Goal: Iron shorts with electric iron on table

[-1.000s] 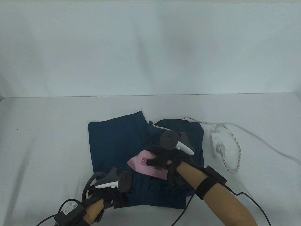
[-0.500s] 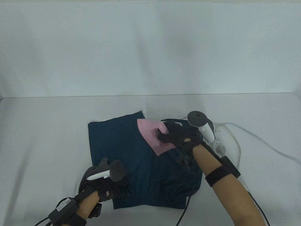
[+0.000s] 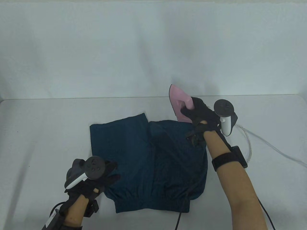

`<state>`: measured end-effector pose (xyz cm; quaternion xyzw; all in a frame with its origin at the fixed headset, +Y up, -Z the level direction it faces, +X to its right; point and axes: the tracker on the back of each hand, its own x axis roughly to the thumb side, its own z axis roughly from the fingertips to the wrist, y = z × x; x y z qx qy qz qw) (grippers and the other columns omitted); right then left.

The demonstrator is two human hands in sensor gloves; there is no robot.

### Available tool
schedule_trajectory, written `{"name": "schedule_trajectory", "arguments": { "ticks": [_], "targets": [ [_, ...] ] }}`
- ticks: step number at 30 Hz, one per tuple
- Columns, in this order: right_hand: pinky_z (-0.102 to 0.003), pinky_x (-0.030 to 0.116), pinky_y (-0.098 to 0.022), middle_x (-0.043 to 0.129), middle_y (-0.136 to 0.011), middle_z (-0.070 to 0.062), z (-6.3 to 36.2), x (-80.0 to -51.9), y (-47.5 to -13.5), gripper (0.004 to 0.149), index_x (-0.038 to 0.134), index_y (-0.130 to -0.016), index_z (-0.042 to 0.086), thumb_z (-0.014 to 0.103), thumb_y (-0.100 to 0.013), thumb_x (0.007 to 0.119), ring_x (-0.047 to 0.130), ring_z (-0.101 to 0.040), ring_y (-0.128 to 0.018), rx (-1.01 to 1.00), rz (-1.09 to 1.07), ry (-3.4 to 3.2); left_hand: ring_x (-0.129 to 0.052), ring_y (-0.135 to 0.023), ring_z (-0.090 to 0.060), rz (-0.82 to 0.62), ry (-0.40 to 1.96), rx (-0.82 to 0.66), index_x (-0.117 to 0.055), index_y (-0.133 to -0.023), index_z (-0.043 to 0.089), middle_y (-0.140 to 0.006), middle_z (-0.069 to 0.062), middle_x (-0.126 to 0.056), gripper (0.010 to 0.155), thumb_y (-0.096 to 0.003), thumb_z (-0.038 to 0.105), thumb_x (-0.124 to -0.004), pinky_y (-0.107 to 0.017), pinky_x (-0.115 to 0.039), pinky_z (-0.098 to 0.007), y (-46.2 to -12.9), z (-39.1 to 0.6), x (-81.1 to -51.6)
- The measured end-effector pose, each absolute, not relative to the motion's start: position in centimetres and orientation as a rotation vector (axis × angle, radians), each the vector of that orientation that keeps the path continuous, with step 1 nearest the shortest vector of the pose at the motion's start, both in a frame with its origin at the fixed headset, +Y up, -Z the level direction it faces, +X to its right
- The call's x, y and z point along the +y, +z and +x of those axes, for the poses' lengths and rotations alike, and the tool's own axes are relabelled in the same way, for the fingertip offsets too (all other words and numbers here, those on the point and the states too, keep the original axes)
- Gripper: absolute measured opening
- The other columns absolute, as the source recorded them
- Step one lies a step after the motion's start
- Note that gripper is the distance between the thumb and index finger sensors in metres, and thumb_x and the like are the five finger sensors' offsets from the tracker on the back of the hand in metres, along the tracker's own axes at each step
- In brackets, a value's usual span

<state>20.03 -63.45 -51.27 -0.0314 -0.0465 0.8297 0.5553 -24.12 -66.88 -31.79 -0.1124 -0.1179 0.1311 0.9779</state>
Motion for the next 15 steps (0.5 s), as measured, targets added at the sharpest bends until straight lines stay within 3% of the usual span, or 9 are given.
{"name": "schedule_trajectory", "arguments": {
  "ticks": [9, 15],
  "targets": [
    [-0.056, 0.065, -0.072, 0.083, -0.087, 0.011, 22.8, -66.7, -55.8, 0.055, 0.073, -0.086, 0.037, 0.032, -0.039, 0.101, 0.088, -0.023, -0.09, -0.188, -0.319, 1.952, -0.075, -0.098, -0.032, -0.162, 0.235, -0.204, -0.066, -0.104, 0.032, -0.11, 0.0, -0.067, 0.065, -0.0463, 0.061, -0.074, -0.073, -0.058, -0.063, -31.8, -24.8, -66.3],
    [-0.054, 0.064, -0.072, 0.083, -0.085, 0.013, 24.1, -70.0, -57.5, 0.051, 0.075, -0.081, 0.041, 0.032, -0.039, 0.101, 0.085, -0.021, -0.093, -0.175, -0.476, 1.811, -0.073, -0.099, -0.033, -0.074, 0.199, -0.195, -0.066, -0.103, 0.033, -0.11, 0.001, -0.066, 0.064, -0.0459, 0.061, -0.074, -0.073, -0.057, -0.063, -31.3, -24.6, -65.5]
  ]
}}
